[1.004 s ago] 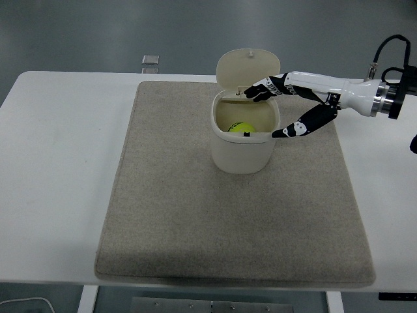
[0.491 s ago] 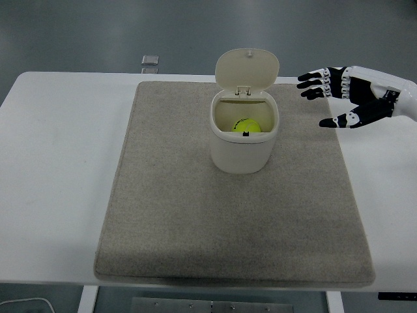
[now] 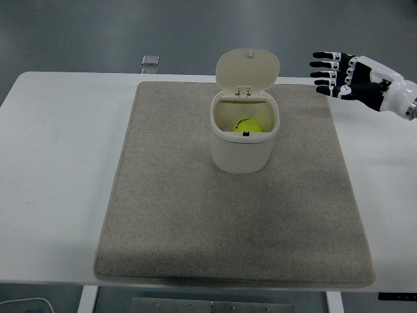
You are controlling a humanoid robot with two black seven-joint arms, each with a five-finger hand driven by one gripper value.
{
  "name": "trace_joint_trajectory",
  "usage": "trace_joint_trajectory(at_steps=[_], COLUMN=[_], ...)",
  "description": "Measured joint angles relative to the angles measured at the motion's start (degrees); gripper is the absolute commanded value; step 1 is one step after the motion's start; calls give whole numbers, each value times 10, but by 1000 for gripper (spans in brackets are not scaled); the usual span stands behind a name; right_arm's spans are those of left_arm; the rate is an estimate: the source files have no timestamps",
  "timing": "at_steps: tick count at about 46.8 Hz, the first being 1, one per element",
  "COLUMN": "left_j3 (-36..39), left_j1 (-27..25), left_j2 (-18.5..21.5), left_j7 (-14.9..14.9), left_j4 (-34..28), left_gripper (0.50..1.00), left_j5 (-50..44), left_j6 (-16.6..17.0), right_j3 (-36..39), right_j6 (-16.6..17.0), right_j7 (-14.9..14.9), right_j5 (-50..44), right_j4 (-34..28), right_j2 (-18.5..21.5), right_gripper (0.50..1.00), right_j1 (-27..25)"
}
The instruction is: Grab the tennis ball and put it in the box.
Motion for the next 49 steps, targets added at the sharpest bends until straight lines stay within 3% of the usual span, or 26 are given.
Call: trace_joint_trajectory(at_steps=[7,18,26,31,49], left_j3=[0,0,0,0,0], left_j1=[0,0,0,0,0], left_j2=[0,0,0,0,0], left_j7=[0,0,0,0,0], left_j4=[0,0,0,0,0], left_gripper=[992,992,992,992,992], left_j5=[0,0,0,0,0], left_j6=[0,0,0,0,0], right_j3=[9,12,12,13,12], right_j6=[-16,-19,-19,-23,-23], right_j7=[-55,-90,-93,-85,-78], right_j5=[51,171,243,245,246], right_j4=[-44,-74,-80,-79,-80], right_j2=[41,59,62,74,77], right_gripper=[879,876,879,909,911], right_j1=[-1,-1,-12,-16,-31])
